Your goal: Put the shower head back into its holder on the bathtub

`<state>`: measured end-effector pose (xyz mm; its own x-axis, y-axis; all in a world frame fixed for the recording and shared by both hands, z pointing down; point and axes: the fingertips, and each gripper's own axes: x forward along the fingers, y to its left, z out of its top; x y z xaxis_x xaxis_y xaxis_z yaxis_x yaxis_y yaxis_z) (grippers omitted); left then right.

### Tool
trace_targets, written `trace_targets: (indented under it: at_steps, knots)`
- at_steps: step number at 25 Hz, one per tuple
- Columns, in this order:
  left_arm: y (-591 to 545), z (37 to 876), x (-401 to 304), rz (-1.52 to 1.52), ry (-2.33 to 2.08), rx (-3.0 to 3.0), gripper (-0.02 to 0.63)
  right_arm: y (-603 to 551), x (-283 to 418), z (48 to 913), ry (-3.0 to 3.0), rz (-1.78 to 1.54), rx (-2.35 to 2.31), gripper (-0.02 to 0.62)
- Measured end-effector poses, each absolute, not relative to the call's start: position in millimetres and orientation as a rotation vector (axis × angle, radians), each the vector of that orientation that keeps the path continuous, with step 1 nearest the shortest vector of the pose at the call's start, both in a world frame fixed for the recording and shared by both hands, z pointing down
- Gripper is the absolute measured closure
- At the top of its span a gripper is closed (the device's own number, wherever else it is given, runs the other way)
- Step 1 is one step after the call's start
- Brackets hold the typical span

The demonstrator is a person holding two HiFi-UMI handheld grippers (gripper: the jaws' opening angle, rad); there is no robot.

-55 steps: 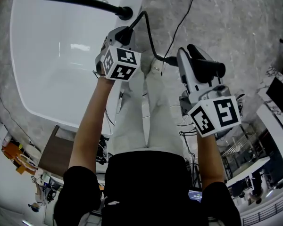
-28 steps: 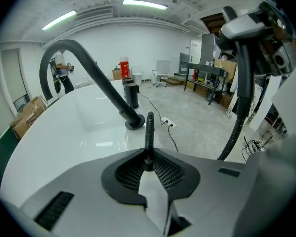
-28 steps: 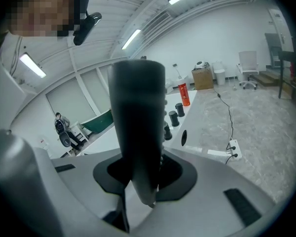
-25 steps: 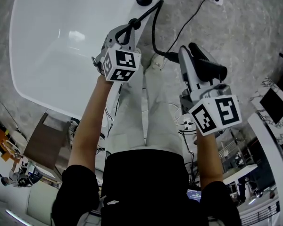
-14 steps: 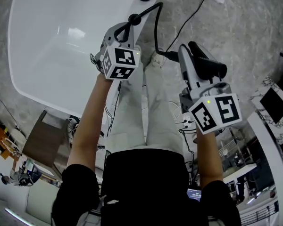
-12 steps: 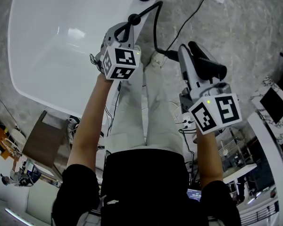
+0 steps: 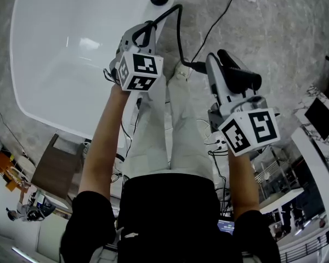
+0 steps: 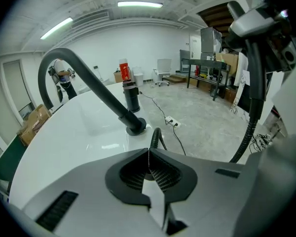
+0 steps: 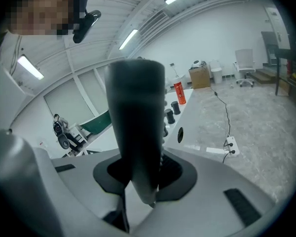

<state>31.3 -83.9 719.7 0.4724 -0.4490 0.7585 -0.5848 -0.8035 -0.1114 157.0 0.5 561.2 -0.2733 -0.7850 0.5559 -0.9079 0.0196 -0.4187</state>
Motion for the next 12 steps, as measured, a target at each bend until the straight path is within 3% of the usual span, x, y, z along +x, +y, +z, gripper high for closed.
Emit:
trace_targets:
  at_steps: [6,12]
  knots:
    - [-93,715,51,1.269,-0.842,2.576,0.587,1,164,560,-2.104,1.113,1.798,0.491]
    - [-98,718,70,1.311,-0.763,2.557,0.489,2,173,557,-2.098,1.127,1.818,0.491]
